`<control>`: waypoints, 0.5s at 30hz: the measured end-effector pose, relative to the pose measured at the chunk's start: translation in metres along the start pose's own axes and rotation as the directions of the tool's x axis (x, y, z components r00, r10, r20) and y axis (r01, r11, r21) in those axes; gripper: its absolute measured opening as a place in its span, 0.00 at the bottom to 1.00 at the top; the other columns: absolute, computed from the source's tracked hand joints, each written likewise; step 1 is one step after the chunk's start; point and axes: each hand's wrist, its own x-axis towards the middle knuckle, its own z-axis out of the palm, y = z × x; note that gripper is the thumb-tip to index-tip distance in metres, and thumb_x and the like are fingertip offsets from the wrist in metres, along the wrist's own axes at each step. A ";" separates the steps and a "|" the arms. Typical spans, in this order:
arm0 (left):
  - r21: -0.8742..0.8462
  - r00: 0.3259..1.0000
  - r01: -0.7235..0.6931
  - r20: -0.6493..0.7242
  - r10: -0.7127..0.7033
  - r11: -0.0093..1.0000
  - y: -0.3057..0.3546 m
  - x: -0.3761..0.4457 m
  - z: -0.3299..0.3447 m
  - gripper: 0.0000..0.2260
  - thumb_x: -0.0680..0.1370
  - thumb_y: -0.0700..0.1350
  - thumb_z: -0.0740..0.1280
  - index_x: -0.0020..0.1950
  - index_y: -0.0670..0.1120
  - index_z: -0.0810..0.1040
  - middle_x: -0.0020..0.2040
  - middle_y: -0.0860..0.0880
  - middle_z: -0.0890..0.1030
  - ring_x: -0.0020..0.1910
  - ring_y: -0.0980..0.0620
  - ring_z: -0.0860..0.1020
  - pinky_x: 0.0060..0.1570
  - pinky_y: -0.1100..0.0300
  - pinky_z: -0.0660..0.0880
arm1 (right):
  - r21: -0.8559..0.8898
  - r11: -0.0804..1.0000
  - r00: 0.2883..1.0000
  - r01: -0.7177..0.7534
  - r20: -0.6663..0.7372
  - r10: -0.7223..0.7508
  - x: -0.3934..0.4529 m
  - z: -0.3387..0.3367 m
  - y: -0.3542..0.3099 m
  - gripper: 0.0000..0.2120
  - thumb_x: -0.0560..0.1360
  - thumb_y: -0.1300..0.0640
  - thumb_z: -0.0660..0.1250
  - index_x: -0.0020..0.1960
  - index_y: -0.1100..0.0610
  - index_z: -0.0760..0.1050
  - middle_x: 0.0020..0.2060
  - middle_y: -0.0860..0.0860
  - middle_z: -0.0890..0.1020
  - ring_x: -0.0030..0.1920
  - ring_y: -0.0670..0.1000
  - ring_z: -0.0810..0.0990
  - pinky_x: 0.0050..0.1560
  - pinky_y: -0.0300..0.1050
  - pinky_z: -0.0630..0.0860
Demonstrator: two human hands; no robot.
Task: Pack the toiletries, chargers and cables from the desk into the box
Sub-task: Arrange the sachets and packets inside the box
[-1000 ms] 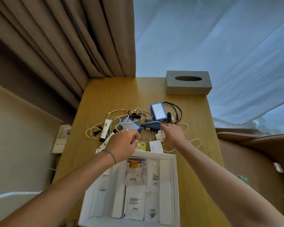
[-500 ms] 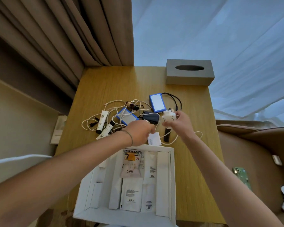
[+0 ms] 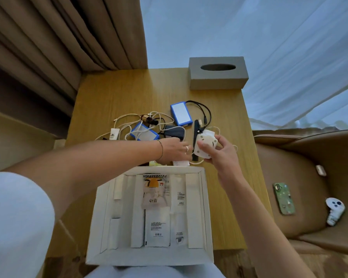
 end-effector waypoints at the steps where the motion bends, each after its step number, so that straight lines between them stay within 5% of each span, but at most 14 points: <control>1: 0.010 0.999 -0.040 -0.030 0.040 0.999 0.001 0.001 0.005 0.29 0.74 0.45 0.71 0.73 0.49 0.65 0.67 0.43 0.73 0.61 0.45 0.73 0.44 0.55 0.74 | 0.010 1.000 1.000 0.002 -0.002 -0.002 -0.006 0.001 -0.001 0.22 0.71 0.54 0.78 0.62 0.54 0.76 0.49 0.53 0.86 0.46 0.49 0.87 0.45 0.42 0.83; 6: -0.072 0.970 -0.141 -0.209 0.124 0.987 0.001 0.005 0.015 0.19 0.70 0.45 0.78 0.58 0.47 0.78 0.51 0.45 0.82 0.42 0.50 0.76 0.37 0.54 0.79 | 0.009 1.000 1.000 0.004 0.010 -0.004 -0.032 0.004 -0.005 0.12 0.73 0.53 0.76 0.54 0.51 0.79 0.44 0.52 0.87 0.44 0.49 0.87 0.43 0.41 0.83; 8: -0.082 0.960 -0.162 -0.242 0.138 0.983 -0.001 0.006 0.016 0.16 0.64 0.44 0.82 0.47 0.46 0.81 0.40 0.47 0.82 0.34 0.54 0.67 0.29 0.55 0.77 | -0.028 1.000 1.000 -0.008 0.024 0.008 -0.040 0.005 -0.004 0.13 0.73 0.54 0.76 0.55 0.53 0.79 0.46 0.53 0.87 0.46 0.52 0.87 0.45 0.44 0.84; 11: -0.093 0.981 -0.069 -0.185 0.050 0.993 -0.002 0.007 0.024 0.13 0.74 0.50 0.74 0.54 0.47 0.79 0.48 0.47 0.81 0.40 0.53 0.68 0.35 0.58 0.72 | -0.074 0.997 0.999 -0.028 0.043 0.031 -0.052 0.005 -0.003 0.16 0.72 0.57 0.77 0.57 0.55 0.79 0.48 0.55 0.87 0.49 0.54 0.86 0.50 0.47 0.84; 15: -0.251 0.953 0.191 -0.183 -0.240 0.949 -0.011 -0.012 0.026 0.22 0.75 0.60 0.68 0.64 0.51 0.72 0.57 0.49 0.78 0.51 0.50 0.75 0.44 0.56 0.77 | -0.184 0.983 0.994 0.003 0.108 0.017 -0.066 0.006 -0.002 0.16 0.70 0.58 0.79 0.55 0.50 0.78 0.46 0.50 0.87 0.47 0.48 0.87 0.47 0.39 0.82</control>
